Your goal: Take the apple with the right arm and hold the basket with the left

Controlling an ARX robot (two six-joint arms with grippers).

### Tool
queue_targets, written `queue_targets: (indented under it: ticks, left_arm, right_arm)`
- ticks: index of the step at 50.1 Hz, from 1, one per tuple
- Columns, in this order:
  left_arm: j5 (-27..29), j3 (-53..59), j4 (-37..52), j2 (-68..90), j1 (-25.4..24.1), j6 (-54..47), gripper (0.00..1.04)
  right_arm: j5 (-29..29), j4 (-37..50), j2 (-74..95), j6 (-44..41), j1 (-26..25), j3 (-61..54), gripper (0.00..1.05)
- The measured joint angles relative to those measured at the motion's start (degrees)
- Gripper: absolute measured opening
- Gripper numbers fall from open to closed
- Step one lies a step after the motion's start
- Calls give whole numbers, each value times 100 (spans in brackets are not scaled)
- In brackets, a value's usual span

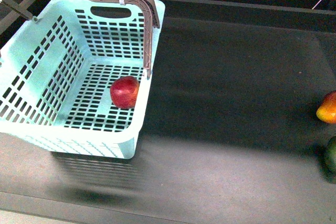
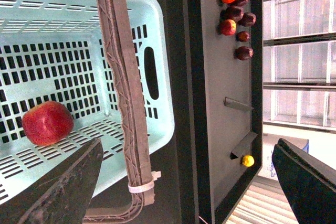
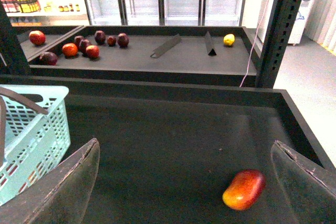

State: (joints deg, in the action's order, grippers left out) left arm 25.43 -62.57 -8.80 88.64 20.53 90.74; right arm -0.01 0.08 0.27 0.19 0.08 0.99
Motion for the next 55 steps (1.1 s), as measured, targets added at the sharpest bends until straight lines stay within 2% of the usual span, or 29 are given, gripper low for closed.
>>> queue_targets:
  ticks: [5,7,8,9,13,14,17,22,31,53,55]
  left_arm:
    - [-31,31,44,48,-2,-146,98]
    - [-428,551,1335,-61,-83,-1178,90]
    - [-660,968,2275,-149,-142,-1867,84]
    - [-737,1248,2846,-205,-177,-2618,81]
    - [-953,2236,4564,-492,-361,-4981,67]
    - [-979,2341,4717,-535,-385,-5128,65]
    - [-1093,2852,5375,-835,-538,-6695,54]
    - [-1290,3521,5720,-1373,-791,-8185,34]
    - [-1633,4389,5796,-1991,-1080,-8830,3]
    - [-2096,5519,5405,-3543,-1572,-8990,3]
    - [-2337,5587,5316,-3698,-1707,-8994,3]
  right_arm:
    - [0,0,0,0,0,0,96]
    - [0,0,0,0,0,0,96]
    - [0,0,0,0,0,0,96]
    - [4,0,0,-2,0,0,96]
    - [11,0,0,0,0,0,96]
    - [11,0,0,0,0,0,96]
    - [11,0,0,0,0,0,96]
    - [9,0,0,0,0,0,96]
    - [9,0,0,0,0,0,96]
    - [9,0,0,0,0,0,96]
    - [9,0,0,0,0,0,96]
